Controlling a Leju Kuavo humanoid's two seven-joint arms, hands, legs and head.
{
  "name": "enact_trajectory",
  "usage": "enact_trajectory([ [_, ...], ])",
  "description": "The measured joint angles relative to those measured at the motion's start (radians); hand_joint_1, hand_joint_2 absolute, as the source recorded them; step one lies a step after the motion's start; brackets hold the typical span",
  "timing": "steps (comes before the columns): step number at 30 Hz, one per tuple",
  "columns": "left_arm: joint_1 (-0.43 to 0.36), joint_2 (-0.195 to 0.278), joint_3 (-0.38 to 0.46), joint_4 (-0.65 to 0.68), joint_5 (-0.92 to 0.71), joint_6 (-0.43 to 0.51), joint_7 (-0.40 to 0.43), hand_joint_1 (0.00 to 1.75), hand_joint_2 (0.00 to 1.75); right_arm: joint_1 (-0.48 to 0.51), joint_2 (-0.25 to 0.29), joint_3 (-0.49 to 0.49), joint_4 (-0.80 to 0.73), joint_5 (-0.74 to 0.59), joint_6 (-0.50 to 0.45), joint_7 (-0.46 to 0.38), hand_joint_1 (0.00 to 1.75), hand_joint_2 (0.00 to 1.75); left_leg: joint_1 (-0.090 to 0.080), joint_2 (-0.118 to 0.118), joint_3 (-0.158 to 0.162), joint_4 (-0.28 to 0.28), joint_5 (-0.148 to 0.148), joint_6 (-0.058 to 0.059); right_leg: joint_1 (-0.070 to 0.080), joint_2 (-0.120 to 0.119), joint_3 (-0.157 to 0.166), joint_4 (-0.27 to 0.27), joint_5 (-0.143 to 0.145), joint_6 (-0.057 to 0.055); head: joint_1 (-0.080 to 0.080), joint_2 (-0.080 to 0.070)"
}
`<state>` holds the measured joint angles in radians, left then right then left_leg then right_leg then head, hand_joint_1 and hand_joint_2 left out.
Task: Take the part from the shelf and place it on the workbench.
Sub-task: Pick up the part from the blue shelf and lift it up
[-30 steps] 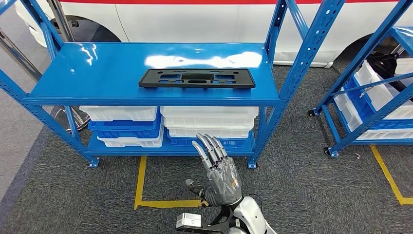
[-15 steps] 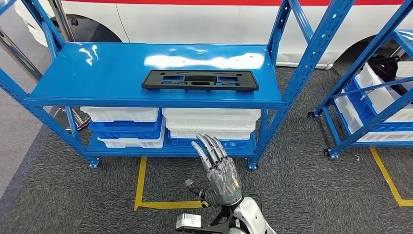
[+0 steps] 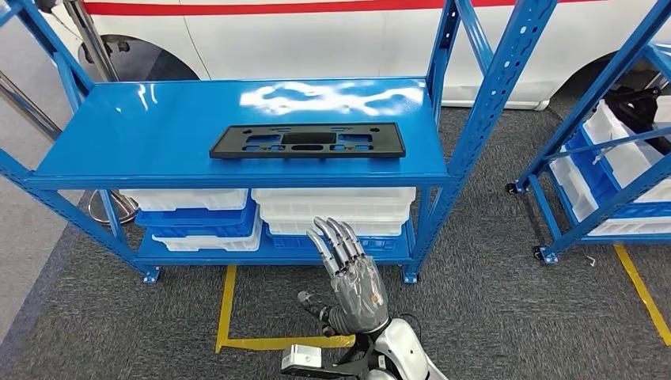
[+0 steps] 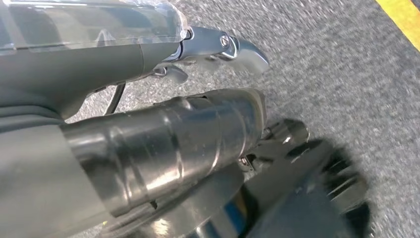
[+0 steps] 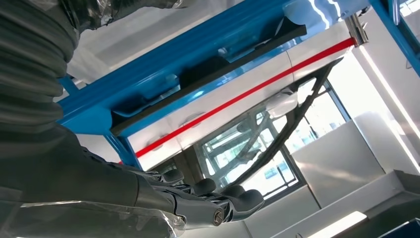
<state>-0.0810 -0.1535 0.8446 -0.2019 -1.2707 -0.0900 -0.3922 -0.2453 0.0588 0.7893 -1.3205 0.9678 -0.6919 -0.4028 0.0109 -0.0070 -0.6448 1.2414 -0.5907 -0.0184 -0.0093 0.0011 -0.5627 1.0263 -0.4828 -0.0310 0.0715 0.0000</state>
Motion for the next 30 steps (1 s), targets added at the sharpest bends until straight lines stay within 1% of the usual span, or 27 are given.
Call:
enact_trajectory([
  [1, 0.002, 0.0, 0.0, 0.0, 0.0, 0.0, 0.0, 0.0, 0.0, 0.0, 0.0, 0.001, 0.002, 0.0, 0.0, 0.0, 0.0, 1.75, 0.0, 0.0, -0.039, 0.048, 0.0, -0.001, 0.001, 0.0, 0.007, 0.0, -0.007, -0.001, 0.0, 0.0],
  [2, 0.004, 0.0, 0.0, 0.0, 0.0, 0.0, 0.0, 0.0, 0.0, 0.001, 0.0, 0.001, 0.004, 0.0, 0.0, 0.0, 0.0, 1.75, 0.001, 0.0, -0.064, 0.063, 0.02, -0.001, 0.003, 0.001, 0.016, 0.0, -0.014, -0.002, 0.0, 0.0],
  [3, 0.005, 0.001, 0.0, 0.0, 0.0, 0.0, 0.0, 0.0, 0.0, 0.001, 0.001, 0.001, 0.005, 0.0, 0.0, 0.0, 0.0, 1.75, 0.0, 0.0, -0.067, 0.036, 0.06, 0.001, 0.003, 0.002, 0.027, 0.0, -0.023, -0.001, 0.0, 0.0],
  [4, 0.006, 0.001, 0.0, 0.0, 0.0, 0.0, 0.0, 0.0, 0.0, 0.001, 0.001, 0.002, 0.006, 0.0, 0.0, 0.0, 0.0, 1.75, 0.0, 0.0, -0.054, -0.024, 0.112, 0.004, 0.004, 0.003, 0.04, 0.0, -0.032, 0.001, 0.0, 0.0],
  [5, 0.007, 0.002, 0.0, 0.0, 0.0, 0.0, 0.0, 0.0, 0.0, 0.0, 0.001, 0.002, 0.006, 0.0, 0.0, 0.0, 0.0, 1.75, 0.0, 0.0, -0.033, -0.087, 0.154, 0.008, 0.004, 0.004, 0.051, -0.001, -0.042, 0.004, 0.0, 0.0],
  [6, 0.007, 0.002, 0.0, 0.0, 0.0, 0.0, 0.0, 0.0, 0.0, -0.001, 0.001, 0.002, 0.007, 0.0, 0.0, 0.0, 0.0, 1.75, -0.003, 0.0, -0.011, -0.143, 0.179, 0.012, 0.005, 0.005, 0.058, 0.0, -0.051, 0.008, 0.0, 0.0],
  [7, 0.005, 0.002, 0.0, 0.0, 0.0, 0.0, 0.001, 0.0, 0.0, -0.002, 0.001, 0.003, 0.008, 0.0, 0.0, 0.0, 0.0, 1.75, -0.006, 0.0, 0.004, -0.179, 0.185, 0.018, 0.006, 0.005, 0.061, -0.001, -0.057, 0.014, 0.001, 0.0],
  [9, 0.003, 0.002, 0.0, 0.0, 0.0, 0.002, 0.002, 0.0, 0.0, -0.004, 0.001, 0.005, 0.009, 0.0, -0.001, 0.002, 0.0, 1.75, -0.012, 0.0, 0.019, -0.205, 0.168, 0.031, 0.007, 0.005, 0.067, 0.001, -0.062, 0.026, 0.001, 0.0],
  [10, 0.003, 0.003, 0.0, 0.0, 0.0, 0.004, 0.003, 0.0, 0.0, -0.005, 0.001, 0.006, 0.009, -0.001, -0.002, 0.004, 0.0, 1.75, -0.01, -0.001, 0.026, -0.211, 0.161, 0.038, 0.006, 0.005, 0.07, 0.003, -0.062, 0.031, 0.0, 0.0],
  [11, 0.004, 0.003, 0.0, 0.0, 0.0, 0.007, 0.005, 0.0, 0.0, -0.008, 0.001, 0.007, 0.009, -0.002, -0.002, 0.007, 0.0, 1.75, -0.009, -0.002, 0.037, -0.217, 0.158, 0.045, 0.006, 0.005, 0.07, 0.017, -0.064, 0.035, 0.001, 0.0],
  [12, 0.005, 0.003, 0.0, 0.0, 0.0, 0.009, 0.007, 0.0, 0.0, -0.011, 0.001, 0.008, 0.009, -0.002, -0.003, 0.01, 0.0, 1.75, -0.008, -0.002, 0.048, -0.222, 0.154, 0.051, 0.005, 0.004, 0.059, 0.044, -0.071, 0.038, 0.001, 0.0],
  [13, 0.005, 0.003, 0.0, 0.0, 0.0, 0.011, 0.009, 0.0, 0.0, -0.015, 0.001, 0.01, 0.01, -0.004, -0.004, 0.014, 0.0, 1.75, -0.006, -0.002, 0.058, -0.226, 0.149, 0.057, 0.004, 0.004, 0.033, 0.09, -0.084, 0.042, 0.001, 0.0],
  [14, 0.005, 0.004, 0.0, 0.0, 0.0, 0.012, 0.011, 0.0, 0.0, -0.017, 0.001, 0.011, 0.011, -0.004, -0.004, 0.018, 0.0, 1.75, -0.007, -0.002, 0.066, -0.227, 0.143, 0.062, 0.003, 0.004, -0.004, 0.151, -0.104, 0.046, 0.002, 0.0],
  [16, 0.004, 0.005, 0.001, 0.0, 0.0, 0.013, 0.015, 0.0, 0.0, -0.018, 0.0, 0.016, 0.014, -0.006, -0.005, 0.024, 0.0, 1.75, -0.008, -0.002, 0.08, -0.227, 0.129, 0.066, 0.002, 0.003, -0.092, 0.261, -0.141, 0.05, 0.001, 0.0],
  [17, 0.005, 0.006, 0.001, 0.0, 0.001, 0.02, 0.017, 0.0, 0.0, -0.017, 0.0, 0.019, 0.017, -0.006, -0.005, 0.026, 0.0, 1.75, -0.008, -0.002, 0.091, -0.227, 0.12, 0.066, 0.002, 0.003, -0.122, 0.281, -0.139, 0.051, 0.001, 0.0],
  [18, 0.006, 0.005, 0.002, 0.0, 0.003, 0.031, 0.021, 0.0, 0.0, -0.017, 0.0, 0.021, 0.018, -0.006, -0.005, 0.027, 0.0, 1.75, -0.009, -0.003, 0.102, -0.227, 0.111, 0.065, 0.003, 0.003, -0.135, 0.269, -0.119, 0.05, 0.001, 0.0],
  [19, 0.008, 0.002, 0.002, 0.0, 0.004, 0.045, 0.024, 0.0, 0.0, -0.017, -0.001, 0.023, 0.019, -0.006, -0.005, 0.028, 0.0, 1.75, -0.009, -0.003, 0.116, -0.227, 0.101, 0.064, 0.003, 0.003, -0.131, 0.223, -0.077, 0.047, 0.001, 0.0],
  [20, 0.009, -0.002, 0.003, 0.0, 0.003, 0.056, 0.025, 0.0, 0.0, -0.017, -0.002, 0.024, 0.019, -0.005, -0.005, 0.029, 0.0, 1.75, -0.009, -0.003, 0.129, -0.228, 0.091, 0.062, 0.005, 0.003, -0.117, 0.155, -0.02, 0.043, 0.001, 0.0],
  [21, 0.008, -0.005, 0.003, 0.001, 0.002, 0.055, 0.023, 0.0, 0.0, -0.016, -0.003, 0.024, 0.02, -0.003, -0.005, 0.029, 0.0, 1.75, -0.009, -0.004, 0.14, -0.228, 0.081, 0.059, 0.01, 0.003, -0.104, 0.097, 0.019, 0.037, 0.001, 0.0],
  [22, 0.007, -0.008, 0.003, 0.002, 0.0, 0.048, 0.018, 0.0, 0.0, -0.016, -0.004, 0.024, 0.02, 0.0, -0.005, 0.029, 0.0, 1.75, -0.01, -0.004, 0.148, -0.228, 0.073, 0.054, 0.014, 0.003, -0.092, 0.051, 0.046, 0.029, 0.001, 0.0],
  [23, 0.005, -0.008, 0.003, 0.002, -0.002, 0.037, 0.014, 0.0, 0.0, -0.016, -0.005, 0.024, 0.021, 0.004, -0.005, 0.029, 0.0, 1.75, -0.01, -0.005, 0.152, -0.229, 0.067, 0.048, 0.018, 0.003, -0.086, 0.027, 0.059, 0.021, 0.0, 0.0],
  [24, 0.003, -0.007, 0.003, 0.003, -0.002, 0.028, 0.011, 0.0, 0.0, -0.015, -0.006, 0.024, 0.021, 0.008, -0.005, 0.029, 0.0, 1.75, -0.01, -0.005, 0.156, -0.226, 0.065, 0.042, 0.021, 0.003, -0.084, 0.022, 0.052, 0.014, 0.0, 0.0],
  [26, 0.002, -0.004, 0.003, 0.003, -0.003, 0.018, 0.01, 0.0, 0.0, -0.016, -0.005, 0.024, 0.021, 0.015, -0.006, 0.03, 0.0, 1.75, -0.01, -0.003, 0.162, -0.218, 0.062, 0.031, 0.018, 0.005, -0.066, 0.01, 0.053, 0.002, 0.0, 0.0],
  [27, 0.001, -0.002, 0.003, 0.003, -0.003, 0.016, 0.01, 0.0, 0.0, -0.017, -0.005, 0.024, 0.02, 0.017, -0.006, 0.03, 0.0, 1.75, -0.009, -0.002, 0.159, -0.2, 0.058, 0.027, 0.015, 0.006, -0.053, 0.002, 0.049, -0.004, 0.0, 0.0],
  [28, -0.001, -0.001, 0.003, 0.003, -0.003, 0.014, 0.01, 0.0, 0.0, -0.018, -0.004, 0.024, 0.02, 0.018, -0.006, 0.03, 0.0, 1.75, -0.008, -0.001, 0.144, -0.168, 0.048, 0.023, 0.013, 0.005, -0.041, -0.004, 0.045, -0.007, -0.001, 0.0],
  [29, -0.003, 0.001, 0.003, 0.003, -0.003, 0.012, 0.009, 0.0, 0.0, -0.019, -0.004, 0.024, 0.02, 0.018, -0.006, 0.03, 0.0, 1.75, -0.006, 0.0, 0.115, -0.12, 0.032, 0.019, 0.012, 0.004, -0.03, -0.009, 0.04, -0.01, -0.001, 0.0],
  [30, -0.004, 0.001, 0.003, 0.003, -0.003, 0.012, 0.009, 0.0, 0.0, -0.019, -0.004, 0.024, 0.02, 0.018, -0.006, 0.03, 0.0, 1.75, -0.004, 0.0, 0.077, -0.063, 0.012, 0.015, 0.011, 0.004, -0.022, -0.011, 0.034, -0.012, -0.002, 0.0],
])
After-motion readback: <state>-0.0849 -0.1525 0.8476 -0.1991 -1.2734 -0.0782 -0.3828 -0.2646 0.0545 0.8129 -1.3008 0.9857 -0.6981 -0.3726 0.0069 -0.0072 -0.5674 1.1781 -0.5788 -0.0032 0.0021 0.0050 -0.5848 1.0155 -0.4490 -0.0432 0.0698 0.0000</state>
